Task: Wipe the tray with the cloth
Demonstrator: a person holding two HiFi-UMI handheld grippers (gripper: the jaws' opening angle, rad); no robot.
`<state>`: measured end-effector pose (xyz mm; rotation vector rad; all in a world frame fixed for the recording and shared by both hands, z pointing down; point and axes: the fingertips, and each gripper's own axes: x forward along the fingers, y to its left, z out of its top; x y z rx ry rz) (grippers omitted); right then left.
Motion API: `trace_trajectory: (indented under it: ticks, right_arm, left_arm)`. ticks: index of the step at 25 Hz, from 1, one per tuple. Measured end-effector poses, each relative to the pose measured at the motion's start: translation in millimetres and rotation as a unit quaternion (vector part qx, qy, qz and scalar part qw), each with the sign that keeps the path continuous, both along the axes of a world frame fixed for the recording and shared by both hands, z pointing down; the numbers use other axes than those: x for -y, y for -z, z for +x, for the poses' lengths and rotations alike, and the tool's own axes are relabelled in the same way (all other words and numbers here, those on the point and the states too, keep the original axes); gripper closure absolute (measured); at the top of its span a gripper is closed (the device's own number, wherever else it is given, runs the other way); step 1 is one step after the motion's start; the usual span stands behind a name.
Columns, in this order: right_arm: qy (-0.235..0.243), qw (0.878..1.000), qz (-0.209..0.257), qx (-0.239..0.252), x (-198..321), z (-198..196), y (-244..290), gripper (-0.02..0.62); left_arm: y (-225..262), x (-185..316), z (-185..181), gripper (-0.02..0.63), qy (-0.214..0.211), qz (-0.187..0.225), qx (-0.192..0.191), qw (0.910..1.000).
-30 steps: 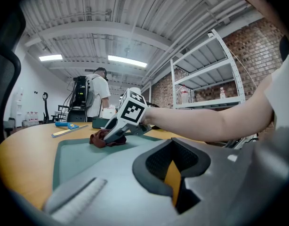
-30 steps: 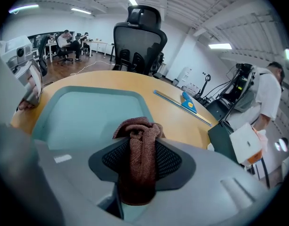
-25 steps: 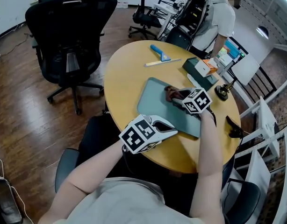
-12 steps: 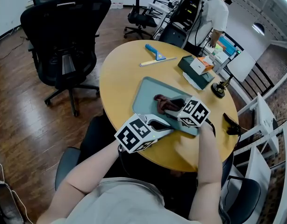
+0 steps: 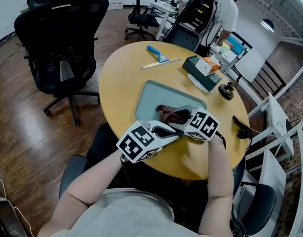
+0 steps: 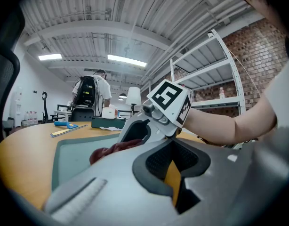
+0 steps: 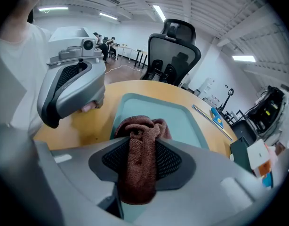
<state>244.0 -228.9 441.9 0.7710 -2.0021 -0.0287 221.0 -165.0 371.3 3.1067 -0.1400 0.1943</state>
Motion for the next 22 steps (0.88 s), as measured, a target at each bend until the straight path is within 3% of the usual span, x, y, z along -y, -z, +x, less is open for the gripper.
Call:
trace_trajectory:
  ticks: [8,15,22]
  right_arm:
    - [0.000,1.000,0.008,-0.007,0.3,-0.4,-0.5,0.440]
    - [0.041,0.999,-0.004,0.001,6.0,-25.4,2.0,0.440]
    - [0.046,0.999,-0.005,-0.001,15.6,-30.6,2.2,0.440]
  left_arm:
    - [0.2,-1.5,0.2,0.604,-0.004,0.001,-0.001,1.0000]
    - [0.3,-2.2,1.1,0.604,-0.008,0.001,-0.001,1.0000]
    - [1.4,-1.7,0.9,0.604,-0.005,0.004,-0.001,1.0000]
